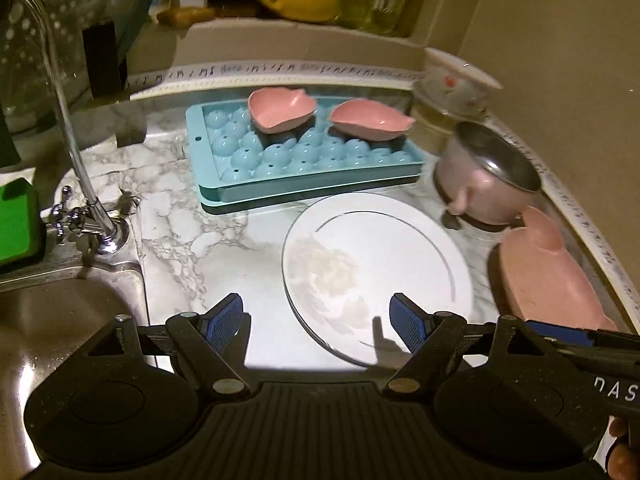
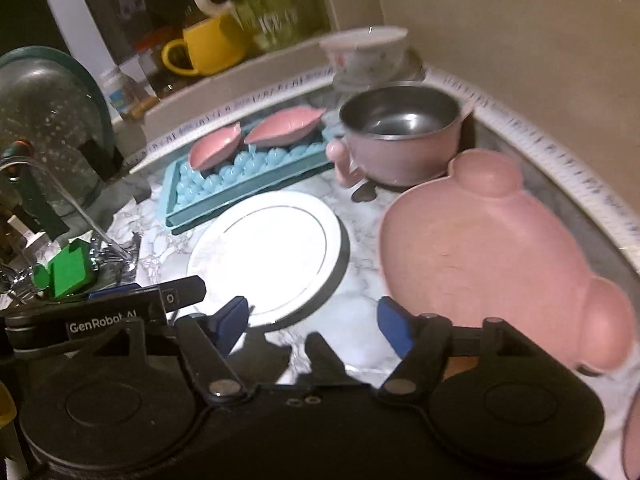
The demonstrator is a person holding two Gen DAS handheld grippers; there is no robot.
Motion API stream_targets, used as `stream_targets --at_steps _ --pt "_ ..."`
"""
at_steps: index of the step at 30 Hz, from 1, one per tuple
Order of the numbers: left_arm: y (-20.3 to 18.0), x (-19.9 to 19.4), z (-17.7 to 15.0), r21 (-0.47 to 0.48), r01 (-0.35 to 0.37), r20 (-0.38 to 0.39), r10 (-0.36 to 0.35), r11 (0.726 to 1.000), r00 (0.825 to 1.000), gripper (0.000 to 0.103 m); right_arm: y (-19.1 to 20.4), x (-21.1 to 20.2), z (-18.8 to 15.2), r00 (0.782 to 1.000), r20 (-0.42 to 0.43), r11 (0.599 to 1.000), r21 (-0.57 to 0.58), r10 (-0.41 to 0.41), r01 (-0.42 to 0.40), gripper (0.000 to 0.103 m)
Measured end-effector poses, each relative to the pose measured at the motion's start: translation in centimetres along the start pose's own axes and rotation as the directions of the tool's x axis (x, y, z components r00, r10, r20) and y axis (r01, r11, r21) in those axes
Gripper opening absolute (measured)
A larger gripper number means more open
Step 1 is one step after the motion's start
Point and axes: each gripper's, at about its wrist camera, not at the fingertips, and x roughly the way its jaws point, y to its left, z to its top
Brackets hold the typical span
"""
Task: Organize plates and bowls
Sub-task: 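Move the right gripper to the small white plate and grasp its rim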
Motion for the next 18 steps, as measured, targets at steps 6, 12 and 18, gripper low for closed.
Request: stream_targets --at_steps 6,12,18 --pt "1.0 2.3 1.3 -0.04 0.017 -0.023 -0.018 0.999 1.0 0.079 -0.3 3.1 1.3 0.998 -0.054 0.999 0.035 0.016 -0.014 0.056" --pt "1.8 3.9 2.8 -0.096 0.036 -0.048 -0.04 0.995 0.998 0.066 -1.2 5.0 2.5 0.996 -0.088 0.994 0.103 0.031 -0.022 0.046" --pt "2.1 4.7 3.3 -0.097 0.067 -0.064 -0.073 0.993 0.995 0.047 -2.0 5.8 3.0 0.996 -0.091 0.991 0.136 0.02 -0.008 0.04"
